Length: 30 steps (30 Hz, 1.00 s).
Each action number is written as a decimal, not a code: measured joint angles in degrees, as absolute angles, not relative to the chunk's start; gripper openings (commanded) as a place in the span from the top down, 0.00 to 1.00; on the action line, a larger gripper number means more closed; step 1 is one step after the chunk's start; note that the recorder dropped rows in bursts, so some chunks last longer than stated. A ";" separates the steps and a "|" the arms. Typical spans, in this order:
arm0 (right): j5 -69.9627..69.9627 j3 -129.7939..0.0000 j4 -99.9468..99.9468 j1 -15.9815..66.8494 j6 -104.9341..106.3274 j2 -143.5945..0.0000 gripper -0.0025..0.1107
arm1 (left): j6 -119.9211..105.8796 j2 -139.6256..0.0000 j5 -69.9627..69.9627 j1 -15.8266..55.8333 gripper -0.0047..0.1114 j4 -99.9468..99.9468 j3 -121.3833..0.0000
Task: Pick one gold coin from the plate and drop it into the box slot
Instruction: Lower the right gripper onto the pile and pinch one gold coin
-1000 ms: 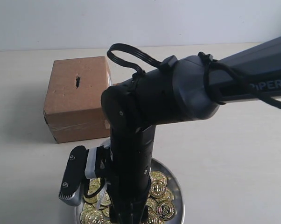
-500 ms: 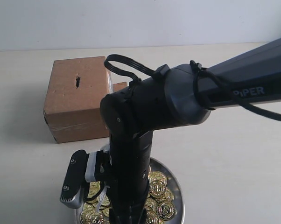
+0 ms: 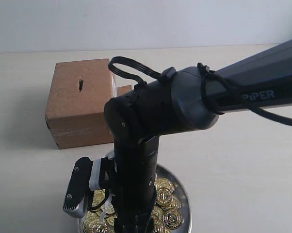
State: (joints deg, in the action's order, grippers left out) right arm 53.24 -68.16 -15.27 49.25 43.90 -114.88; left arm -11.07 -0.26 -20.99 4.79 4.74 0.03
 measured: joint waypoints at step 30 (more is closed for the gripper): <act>52.97 -68.16 -15.49 49.25 43.90 -114.88 0.50 | -11.07 -0.26 -20.99 4.79 0.96 4.74 0.03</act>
State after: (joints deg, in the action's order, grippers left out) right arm 52.97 -68.16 -15.49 49.25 43.90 -114.88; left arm -11.07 -0.26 -20.99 4.79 4.74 0.03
